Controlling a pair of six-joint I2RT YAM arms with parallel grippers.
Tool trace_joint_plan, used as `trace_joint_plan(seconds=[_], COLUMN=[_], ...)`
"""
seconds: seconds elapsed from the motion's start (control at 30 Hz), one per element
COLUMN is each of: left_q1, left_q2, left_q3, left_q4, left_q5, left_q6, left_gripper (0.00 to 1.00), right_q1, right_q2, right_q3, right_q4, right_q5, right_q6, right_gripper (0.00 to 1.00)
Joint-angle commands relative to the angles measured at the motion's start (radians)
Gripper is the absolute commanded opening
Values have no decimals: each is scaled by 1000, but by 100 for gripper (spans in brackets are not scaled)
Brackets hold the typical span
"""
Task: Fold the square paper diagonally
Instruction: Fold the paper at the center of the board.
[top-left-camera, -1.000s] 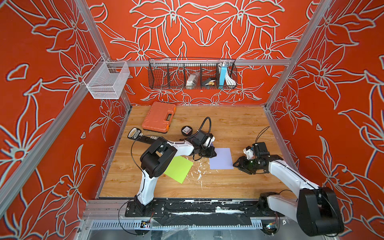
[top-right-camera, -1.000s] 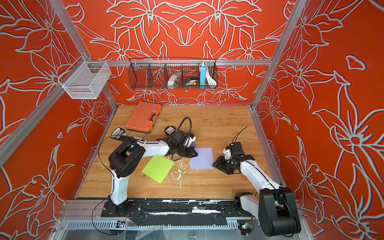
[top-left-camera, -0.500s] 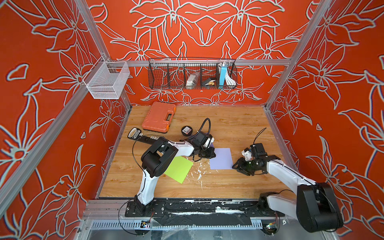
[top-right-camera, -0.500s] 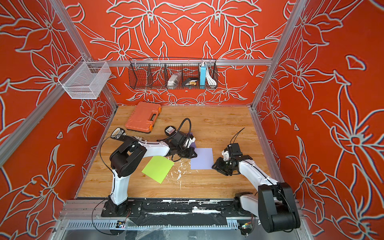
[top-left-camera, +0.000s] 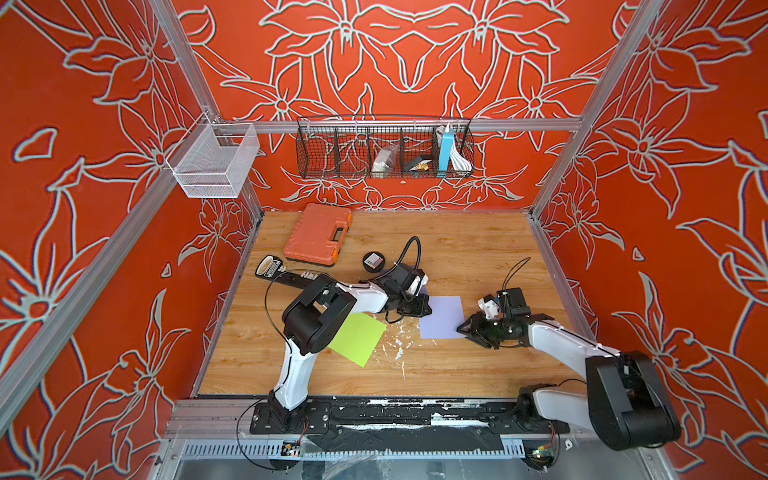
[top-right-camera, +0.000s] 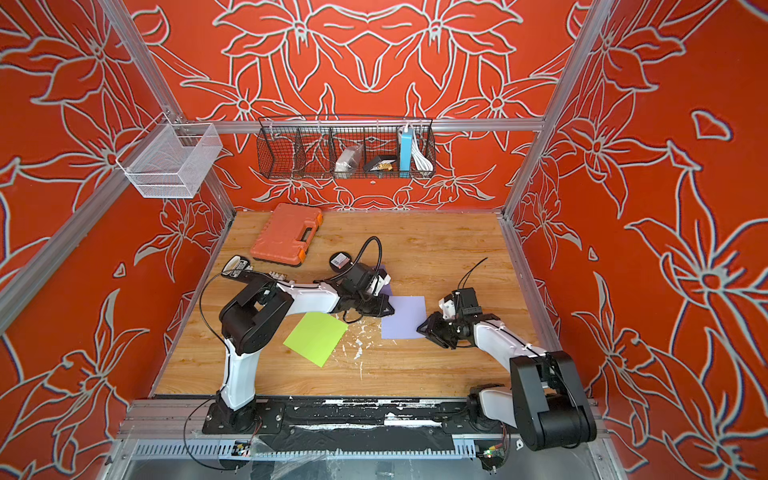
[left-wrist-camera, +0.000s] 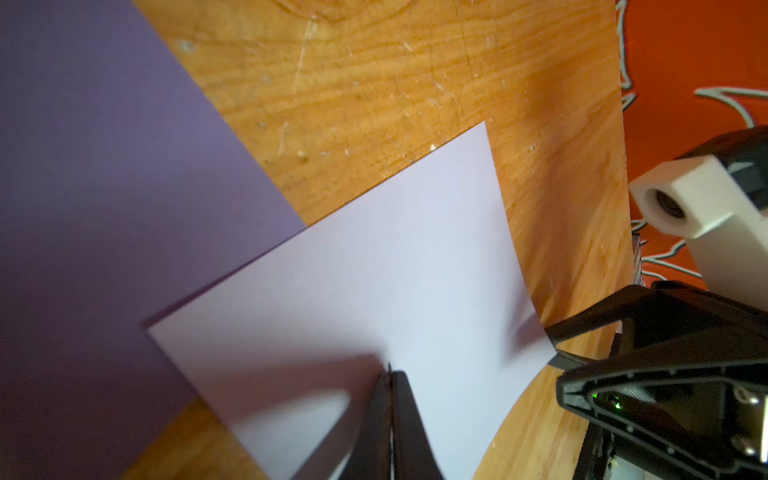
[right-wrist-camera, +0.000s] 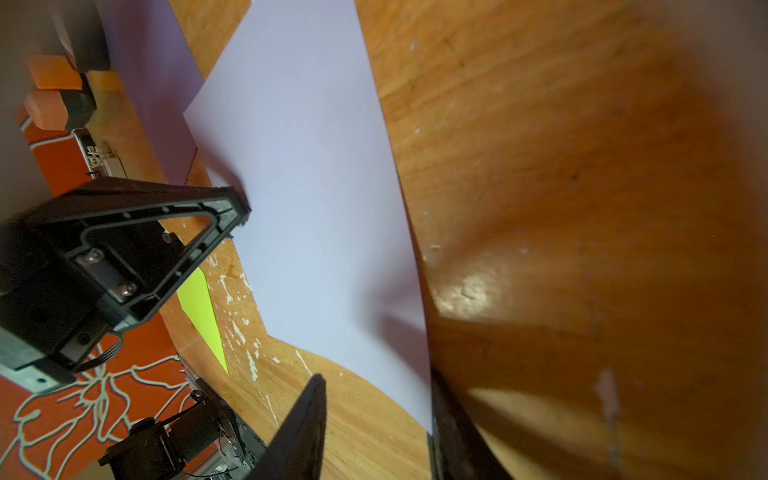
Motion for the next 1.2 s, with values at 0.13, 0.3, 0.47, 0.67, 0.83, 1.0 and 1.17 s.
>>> trace_joint_plan(seconds=[0.13, 0.3, 0.47, 0.67, 0.83, 1.0, 1.17], left_q1=[-5, -4, -8, -19, -20, -21, -24], left_q2=[18, 18, 21, -1, -10, -13, -14], left_q3=[-18, -19, -29, -52, -62, -66, -71], left_q4=[-24, -17, 23, 51, 59, 64, 72], left_q5=[16, 22, 75, 78, 82, 90, 92], left_q6=[-6, -9, -21, -29, -31, -33, -38], left_gripper=[7, 7, 5, 5, 5, 5, 5], right_q1=[16, 25, 50, 79, 84, 83, 83], right_q2=[11, 0, -17, -32, -42, -5, 14], right_q3=[-20, -5, 33, 101, 135, 168, 167], right_q4=[88, 87, 32, -106, -183, -218, -209], right_q5=[5, 10, 46, 137, 203, 210, 215], right_q6=[59, 70, 54, 13, -19, -48, -61], right_gripper=[49, 40, 25, 25, 25, 23, 19])
